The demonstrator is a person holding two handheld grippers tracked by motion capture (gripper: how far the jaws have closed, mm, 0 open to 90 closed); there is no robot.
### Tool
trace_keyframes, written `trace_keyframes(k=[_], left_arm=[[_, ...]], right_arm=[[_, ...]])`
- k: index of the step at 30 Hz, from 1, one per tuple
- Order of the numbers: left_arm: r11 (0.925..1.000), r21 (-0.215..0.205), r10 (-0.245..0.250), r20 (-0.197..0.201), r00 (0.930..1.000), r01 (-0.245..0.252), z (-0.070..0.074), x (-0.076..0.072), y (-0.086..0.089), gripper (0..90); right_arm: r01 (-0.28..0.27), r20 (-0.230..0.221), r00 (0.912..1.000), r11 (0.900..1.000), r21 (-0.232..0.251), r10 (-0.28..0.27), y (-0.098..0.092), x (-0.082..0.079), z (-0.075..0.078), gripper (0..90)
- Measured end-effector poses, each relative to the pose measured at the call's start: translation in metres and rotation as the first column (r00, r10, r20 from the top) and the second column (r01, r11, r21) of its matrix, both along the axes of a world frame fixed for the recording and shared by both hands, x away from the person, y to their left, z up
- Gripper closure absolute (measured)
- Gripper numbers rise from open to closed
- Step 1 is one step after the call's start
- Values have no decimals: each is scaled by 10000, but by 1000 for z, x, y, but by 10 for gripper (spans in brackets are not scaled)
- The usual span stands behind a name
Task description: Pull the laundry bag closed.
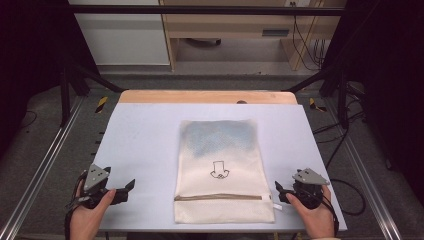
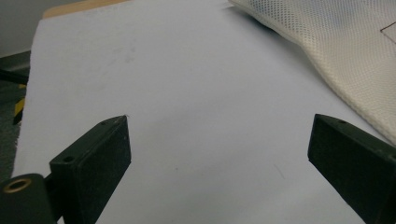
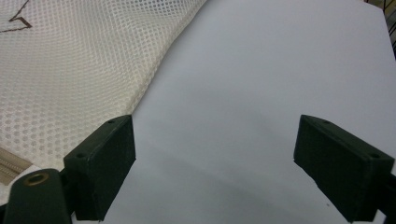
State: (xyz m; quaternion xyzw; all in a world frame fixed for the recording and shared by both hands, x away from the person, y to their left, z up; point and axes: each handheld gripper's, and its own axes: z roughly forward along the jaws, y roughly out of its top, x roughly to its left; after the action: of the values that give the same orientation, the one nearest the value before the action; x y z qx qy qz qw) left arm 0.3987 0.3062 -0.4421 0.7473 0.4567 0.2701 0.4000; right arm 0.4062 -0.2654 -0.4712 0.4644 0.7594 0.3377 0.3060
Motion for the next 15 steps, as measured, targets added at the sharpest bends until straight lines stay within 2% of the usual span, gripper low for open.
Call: trace_keyframes(k=[3, 4, 8, 11, 13, 14, 15], left_arm=[[10000, -12, -4, -51, 10000, 4, -2, 3, -4, 52], [9999, 105, -53, -81, 10000, 54, -3, 4, -7, 52], [9992, 250, -312, -156, 9994, 316, -5, 5, -13, 48], [9993, 246, -275, -181, 9995, 280, -6, 5, -14, 48], [9995, 182, -260, -137, 9996, 262, -6, 6, -15, 48], [9993, 191, -322, -169, 9993, 325, -7, 7, -16, 48], [9993, 191, -322, -169, 9993, 325, -7, 7, -16, 48]], right_arm=[[117, -153, 9998, 9999, -25, -117, 1, 1, -1, 116], [158, -265, 9995, 9999, -45, -159, 2, 1, -1, 115], [-110, -189, 9998, 9999, -111, 108, 7, -1, 2, 114], [-246, -204, 9995, 9997, -93, 244, 10, -1, 4, 128], [-371, -196, 9991, 9990, -247, 366, 13, -2, 6, 137], [-541, -337, 9980, 9984, -169, 535, 17, -2, 6, 180], [-541, -337, 9980, 9984, -169, 535, 17, -2, 6, 180]])
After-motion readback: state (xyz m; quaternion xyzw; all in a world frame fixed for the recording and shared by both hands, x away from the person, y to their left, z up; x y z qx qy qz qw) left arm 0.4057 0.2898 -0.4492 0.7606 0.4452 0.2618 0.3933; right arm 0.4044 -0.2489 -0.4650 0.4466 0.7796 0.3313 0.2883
